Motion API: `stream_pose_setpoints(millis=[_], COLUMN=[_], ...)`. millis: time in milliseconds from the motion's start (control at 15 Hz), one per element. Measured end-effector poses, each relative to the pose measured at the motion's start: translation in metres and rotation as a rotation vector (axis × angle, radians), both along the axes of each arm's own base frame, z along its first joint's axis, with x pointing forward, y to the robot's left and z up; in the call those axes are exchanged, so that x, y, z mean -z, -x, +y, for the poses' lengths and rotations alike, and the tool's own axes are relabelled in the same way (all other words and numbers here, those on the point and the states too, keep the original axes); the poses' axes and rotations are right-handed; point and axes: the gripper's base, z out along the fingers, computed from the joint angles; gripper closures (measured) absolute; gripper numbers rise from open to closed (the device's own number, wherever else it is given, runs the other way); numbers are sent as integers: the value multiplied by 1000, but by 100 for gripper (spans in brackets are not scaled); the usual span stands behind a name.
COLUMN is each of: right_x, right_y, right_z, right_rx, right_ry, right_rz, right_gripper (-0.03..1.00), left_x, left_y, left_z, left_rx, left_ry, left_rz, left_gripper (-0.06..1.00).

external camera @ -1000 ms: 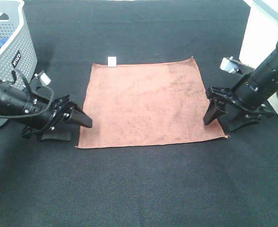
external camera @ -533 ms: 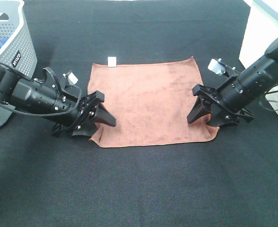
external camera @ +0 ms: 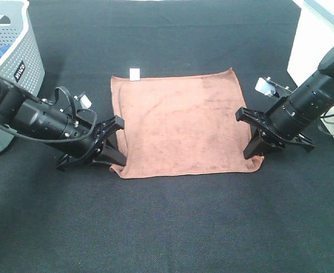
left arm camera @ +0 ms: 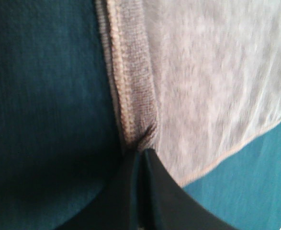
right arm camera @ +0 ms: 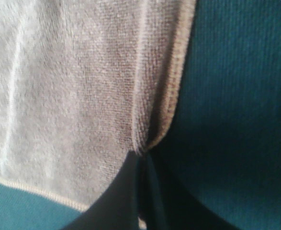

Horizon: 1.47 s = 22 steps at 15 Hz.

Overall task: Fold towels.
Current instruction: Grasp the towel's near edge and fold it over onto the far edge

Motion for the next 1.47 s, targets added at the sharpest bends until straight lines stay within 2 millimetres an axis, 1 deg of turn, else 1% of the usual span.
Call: stream_pose_setpoints(millis=[200,267,333,467,533,667,733,800,867,933,1000,1067,1200,1333,1400,1467], right_x=[-8,-18,-29,-31,-29,-25,-28,-28,-33,-33,-36,-41,-46,-56,-70,-80], right_y=[7,10,18,31,44,64,74,74,94,94,99,101,96,79,62,48], right_z=[0,0,0,-1,-1,-2,-2,-2,-2,-2,-2,-2,-1,-1,0,1], right_rx=[-26,-21,-21,-22,-21,-13,-10,-10,0,0,1,5,6,5,-3,-6], right_ry=[-4,-8,-10,-9,-9,-13,-16,-16,-29,-29,-32,-37,-41,-41,-41,-42], right_rz=[29,19,8,26,55,101,109,109,129,129,129,111,57,-36,-114,-169], right_gripper=[97,97,97,97,97,97,97,97,97,97,97,97,97,97,97,97], left_x=[-25,-30,-39,-46,-49,-51,-49,-49,-47,-47,-46,-50,-62,-72,-81,-87], left_y=[8,10,15,25,37,58,69,69,90,90,97,98,88,72,59,52], left_z=[5,6,9,9,12,18,21,21,28,28,31,34,35,34,33,33], left_rx=[77,87,125,180,194,192,185,185,166,166,155,129,77,44,33,22], left_ry=[-77,-104,-135,-131,-131,-138,-147,-147,-169,-169,-180,-195,-210,-220,-231,-239], left_rz=[4,12,30,84,109,137,153,153,166,166,165,121,20,-70,-148,-200], left_gripper=[94,94,94,94,94,94,94,94,94,94,94,94,94,94,94,94])
